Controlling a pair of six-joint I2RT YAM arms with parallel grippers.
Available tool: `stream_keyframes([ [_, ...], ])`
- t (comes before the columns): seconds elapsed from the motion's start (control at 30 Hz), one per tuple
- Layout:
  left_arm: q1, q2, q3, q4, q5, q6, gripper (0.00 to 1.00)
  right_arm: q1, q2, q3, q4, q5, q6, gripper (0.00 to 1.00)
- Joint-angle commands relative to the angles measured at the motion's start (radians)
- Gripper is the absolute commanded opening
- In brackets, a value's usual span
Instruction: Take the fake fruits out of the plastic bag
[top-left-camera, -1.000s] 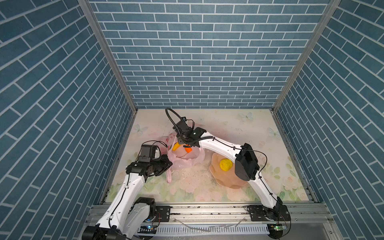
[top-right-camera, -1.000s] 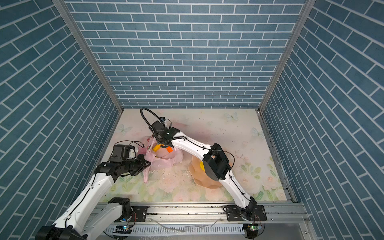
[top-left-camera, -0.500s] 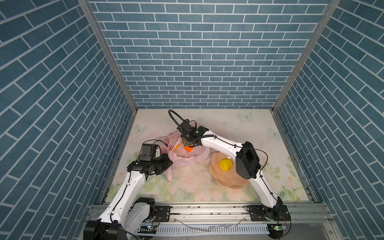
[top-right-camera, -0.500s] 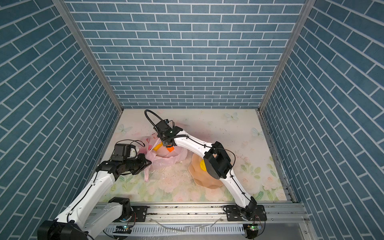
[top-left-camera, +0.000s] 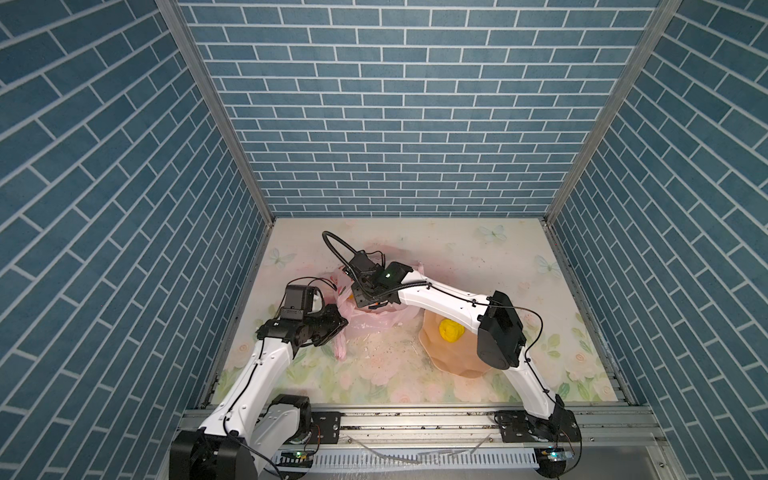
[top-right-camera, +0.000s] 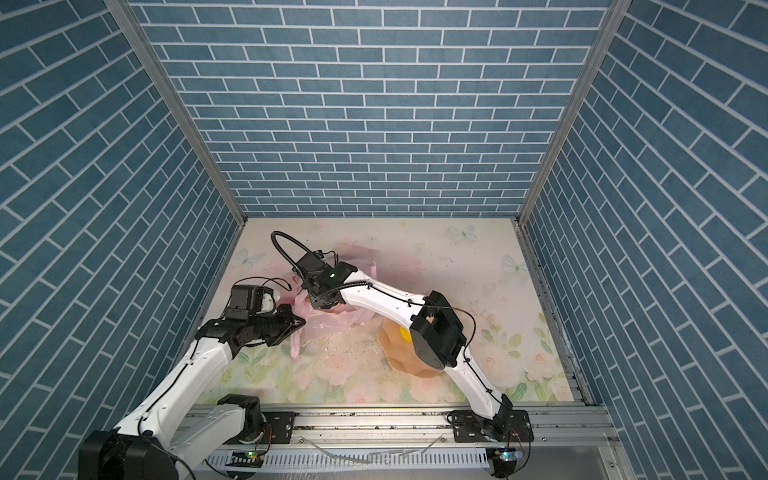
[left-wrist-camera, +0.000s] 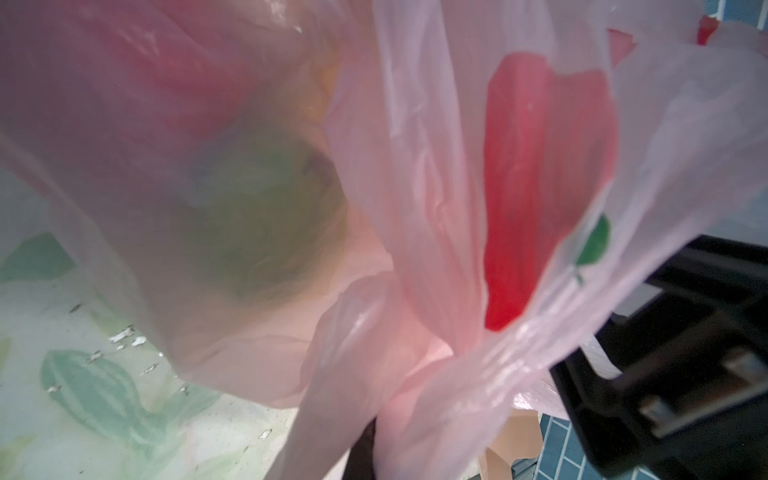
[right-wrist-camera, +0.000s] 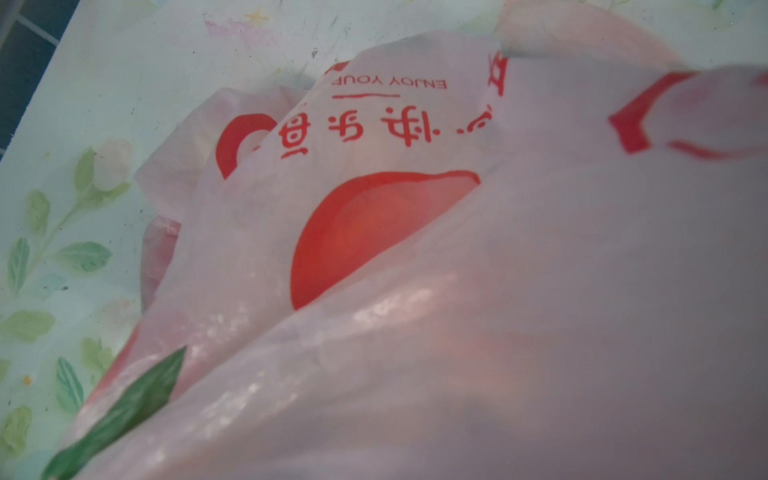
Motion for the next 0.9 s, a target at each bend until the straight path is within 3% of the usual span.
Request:
stream_keyframes([
  [0.0,-0.004,0.000,0.000,0.015,0.012,0.000,0.00,-0.009,0.049,0.024,-0.007,-0.005,0.052,0.54],
  [0.87,-0.004,0.054,-0.025,0.053,0.036,0.012,0.00,-0.079,0.109,0.031,0.022,0.108,-0.036,0.72],
])
